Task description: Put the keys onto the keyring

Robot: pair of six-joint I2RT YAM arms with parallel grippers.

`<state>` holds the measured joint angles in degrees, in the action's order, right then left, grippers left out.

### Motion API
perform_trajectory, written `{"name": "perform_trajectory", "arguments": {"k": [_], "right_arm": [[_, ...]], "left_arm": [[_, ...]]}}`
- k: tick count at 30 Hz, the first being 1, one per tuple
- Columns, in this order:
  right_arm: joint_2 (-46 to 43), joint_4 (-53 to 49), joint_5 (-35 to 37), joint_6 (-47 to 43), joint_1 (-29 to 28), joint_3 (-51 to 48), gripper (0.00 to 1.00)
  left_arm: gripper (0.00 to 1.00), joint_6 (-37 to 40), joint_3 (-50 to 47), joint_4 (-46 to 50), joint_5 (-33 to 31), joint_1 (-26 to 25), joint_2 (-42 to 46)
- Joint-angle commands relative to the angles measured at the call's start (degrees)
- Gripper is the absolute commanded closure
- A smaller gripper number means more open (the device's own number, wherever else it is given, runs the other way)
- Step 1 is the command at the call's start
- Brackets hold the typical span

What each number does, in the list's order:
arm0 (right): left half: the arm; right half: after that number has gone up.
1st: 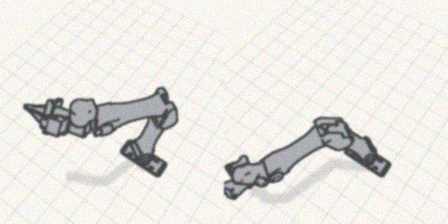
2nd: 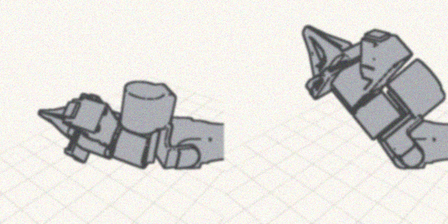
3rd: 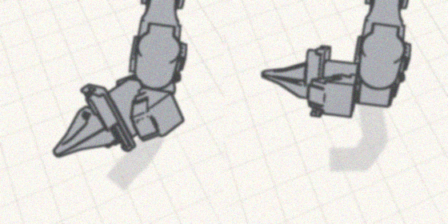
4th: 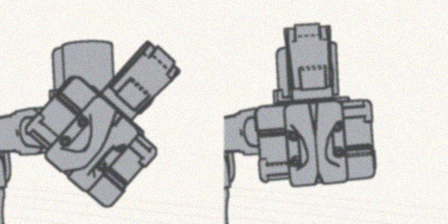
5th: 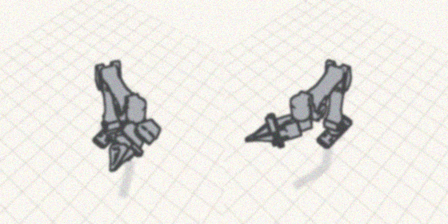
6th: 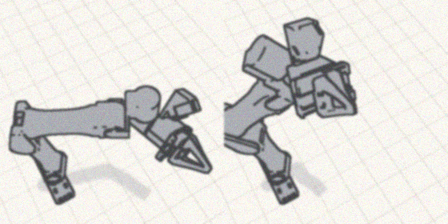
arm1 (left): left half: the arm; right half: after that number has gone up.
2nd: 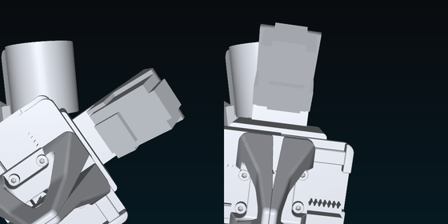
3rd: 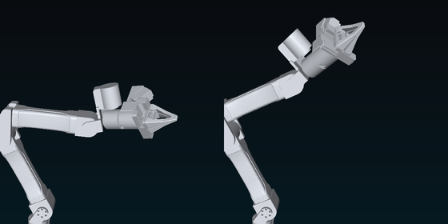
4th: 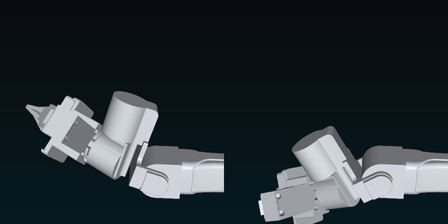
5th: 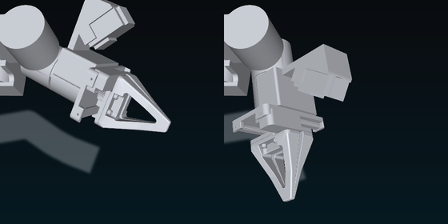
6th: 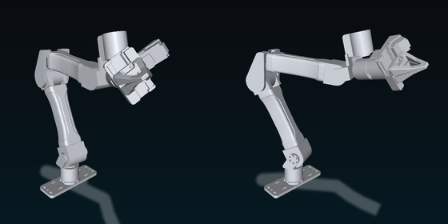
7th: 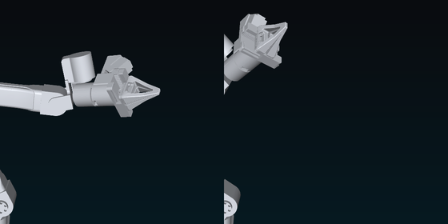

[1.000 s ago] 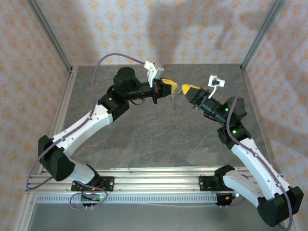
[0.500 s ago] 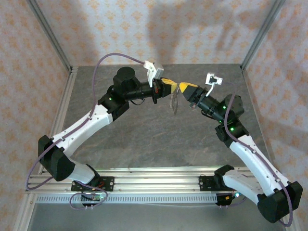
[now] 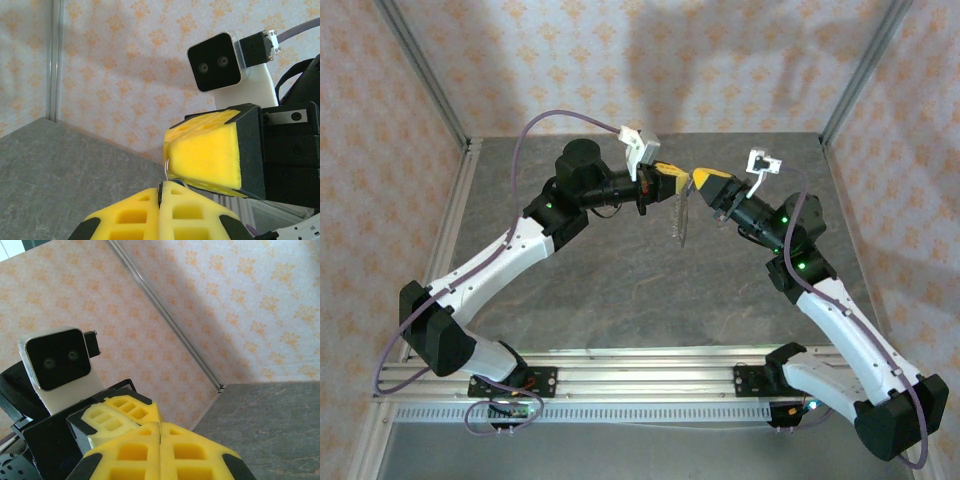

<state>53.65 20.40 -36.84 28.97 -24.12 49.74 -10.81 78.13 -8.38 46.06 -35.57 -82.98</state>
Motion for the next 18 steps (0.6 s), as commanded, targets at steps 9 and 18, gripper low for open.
{"name": "perform_trajectory", "arguments": {"k": [9, 18], "right_arm": [[0.5, -1.4, 1.8, -2.0, 0.3, 1.3, 1.0], [0.7, -0.6, 1.0, -1.2, 0.4, 1.4, 1.0]], "left_arm": [[1.0, 0.9, 0.0, -2.3, 2.2, -0.3, 1.2], [1.0, 0.7, 0.2, -2.2, 2.6, -0.3, 0.9]]}}
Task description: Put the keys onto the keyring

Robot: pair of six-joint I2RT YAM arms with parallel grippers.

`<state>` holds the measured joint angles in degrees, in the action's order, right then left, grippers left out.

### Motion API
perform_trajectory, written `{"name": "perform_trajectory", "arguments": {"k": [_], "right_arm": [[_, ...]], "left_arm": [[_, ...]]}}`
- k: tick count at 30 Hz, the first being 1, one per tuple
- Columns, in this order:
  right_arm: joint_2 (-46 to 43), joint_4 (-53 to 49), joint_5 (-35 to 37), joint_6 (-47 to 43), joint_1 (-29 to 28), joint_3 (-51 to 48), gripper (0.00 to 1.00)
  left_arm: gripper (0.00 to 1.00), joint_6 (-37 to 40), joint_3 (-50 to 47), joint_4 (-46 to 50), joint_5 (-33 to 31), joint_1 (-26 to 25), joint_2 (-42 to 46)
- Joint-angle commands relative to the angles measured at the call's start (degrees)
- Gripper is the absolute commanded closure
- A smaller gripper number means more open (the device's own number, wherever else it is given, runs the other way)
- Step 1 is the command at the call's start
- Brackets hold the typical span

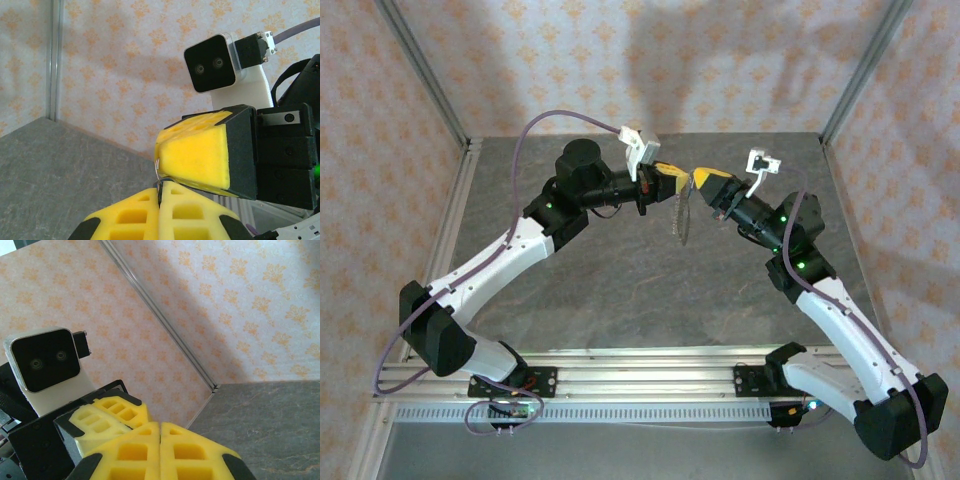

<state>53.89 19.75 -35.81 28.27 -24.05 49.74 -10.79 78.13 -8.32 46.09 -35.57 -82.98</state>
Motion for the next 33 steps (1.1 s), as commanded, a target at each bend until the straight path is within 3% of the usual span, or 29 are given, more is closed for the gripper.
{"name": "perform_trajectory", "arguments": {"k": [1, 14, 33], "right_arm": [[0.7, 0.4, -0.5, -0.3, 0.3, 1.6, 1.0], [2.8, 2.0, -3.1, 0.7, -1.5, 3.6, 1.0], [-3.5, -3.2, 1.5, -1.0, 0.2, -2.2, 1.0]], "left_arm": [[1.0, 0.6, 0.3, -2.3, 2.6, -0.3, 0.8], [1.0, 0.3, 0.8, -2.5, 2.8, -0.6, 0.0], [1.0, -0.1, -0.3, -3.7, 0.5, -0.6, 0.9]]}}
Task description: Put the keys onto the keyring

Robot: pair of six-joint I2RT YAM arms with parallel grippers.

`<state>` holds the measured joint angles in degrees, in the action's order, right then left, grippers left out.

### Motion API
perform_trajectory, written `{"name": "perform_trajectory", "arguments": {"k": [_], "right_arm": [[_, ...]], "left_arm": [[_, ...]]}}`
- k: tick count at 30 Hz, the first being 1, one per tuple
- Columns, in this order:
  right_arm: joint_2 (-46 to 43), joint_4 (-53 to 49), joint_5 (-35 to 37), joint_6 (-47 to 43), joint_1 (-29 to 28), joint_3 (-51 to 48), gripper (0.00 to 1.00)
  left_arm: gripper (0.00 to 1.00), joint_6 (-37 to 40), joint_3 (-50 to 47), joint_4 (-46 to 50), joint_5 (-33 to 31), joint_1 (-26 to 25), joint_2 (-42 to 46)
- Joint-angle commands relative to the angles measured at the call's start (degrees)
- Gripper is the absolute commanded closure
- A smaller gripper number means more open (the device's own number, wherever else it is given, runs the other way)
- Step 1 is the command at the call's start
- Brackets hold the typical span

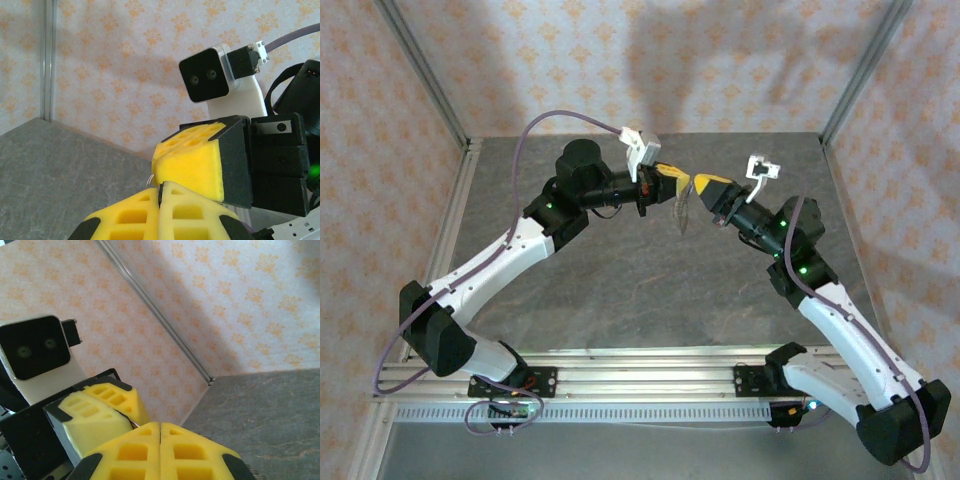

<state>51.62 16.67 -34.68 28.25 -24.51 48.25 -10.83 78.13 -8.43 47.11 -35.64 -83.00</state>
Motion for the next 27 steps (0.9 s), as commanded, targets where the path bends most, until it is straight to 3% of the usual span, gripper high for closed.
{"name": "perform_trajectory", "arguments": {"k": [1, 19, 27], "right_arm": [[-1.3, -0.1, 0.4, -0.8, 0.8, -0.9, 1.0], [-2.0, -1.3, 1.2, -0.9, 2.2, -3.4, 1.0], [-1.3, -3.5, 7.3, 0.7, 2.9, -15.0, 1.0]], "left_arm": [[1.0, -0.1, -0.3, -3.7, -0.5, -0.5, 0.9], [1.0, -1.7, -2.2, -5.9, -4.3, -0.5, 1.5], [1.0, -0.2, -5.1, -3.0, -3.8, -0.5, 3.7]]}}
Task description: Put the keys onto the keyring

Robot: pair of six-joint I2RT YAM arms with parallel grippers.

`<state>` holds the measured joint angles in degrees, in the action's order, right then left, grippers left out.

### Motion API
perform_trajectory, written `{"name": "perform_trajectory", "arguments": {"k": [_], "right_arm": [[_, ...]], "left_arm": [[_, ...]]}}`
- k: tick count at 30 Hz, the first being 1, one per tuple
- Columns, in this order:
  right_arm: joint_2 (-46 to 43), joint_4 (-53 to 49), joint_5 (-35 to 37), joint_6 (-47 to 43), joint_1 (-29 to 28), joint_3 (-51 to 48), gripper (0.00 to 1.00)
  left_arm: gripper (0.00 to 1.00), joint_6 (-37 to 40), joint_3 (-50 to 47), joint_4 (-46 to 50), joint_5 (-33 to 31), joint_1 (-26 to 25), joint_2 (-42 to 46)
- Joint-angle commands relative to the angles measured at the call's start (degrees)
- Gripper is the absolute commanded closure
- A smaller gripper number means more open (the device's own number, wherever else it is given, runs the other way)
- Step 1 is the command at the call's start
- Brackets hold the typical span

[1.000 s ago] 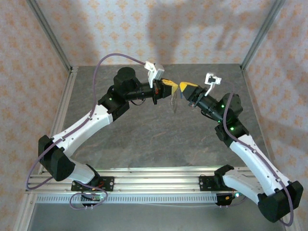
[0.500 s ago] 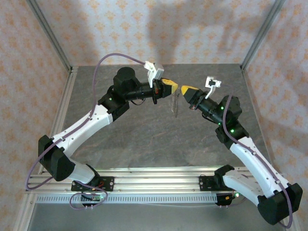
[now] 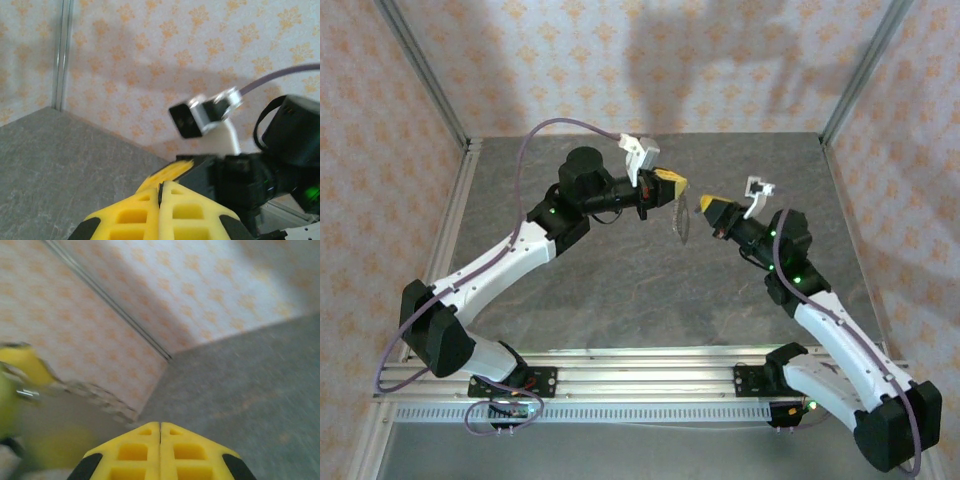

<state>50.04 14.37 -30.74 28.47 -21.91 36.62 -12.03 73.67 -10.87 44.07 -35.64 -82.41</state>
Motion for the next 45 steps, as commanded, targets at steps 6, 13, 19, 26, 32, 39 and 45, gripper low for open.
{"name": "perform_trajectory", "arguments": {"k": [6, 13, 19, 26, 32, 39, 45], "right_arm": [[2.7, 0.7, 9.5, 3.8, 0.3, -14.7, 1.0], [8.5, 3.5, 15.0, 6.6, 0.3, -20.7, 1.0], [16.9, 6.1, 15.9, 7.6, 0.3, -20.5, 1.0], [27.3, 8.7, 15.2, 7.6, 0.3, -17.5, 1.0], [22.0, 3.9, 12.9, 6.6, 0.5, -13.7, 0.57], [4.4, -8.9, 11.2, 2.5, 3.1, -3.6, 0.45], [0.1, -0.7, 0.4, 3.6, 5.8, 2.2, 0.47]], "left_arm": [[1.0, 2.6, -3.1, 1.6, -2.1, -0.5, 4.9], [1.0, 2.4, -5.8, 1.4, -2.7, -0.5, 5.8], [1.0, 1.9, -6.5, 1.2, -2.5, -0.5, 6.3], [1.0, 1.0, -7.0, 0.1, -2.2, -0.5, 5.9], [1.0, 1.2, -5.7, 0.7, -0.2, -0.5, 5.2], [1.0, -0.4, -5.9, -2.6, 0.5, -0.4, 4.3], [1.0, -7.0, -6.5, -10.7, 3.3, 1.2, 2.2]]}}
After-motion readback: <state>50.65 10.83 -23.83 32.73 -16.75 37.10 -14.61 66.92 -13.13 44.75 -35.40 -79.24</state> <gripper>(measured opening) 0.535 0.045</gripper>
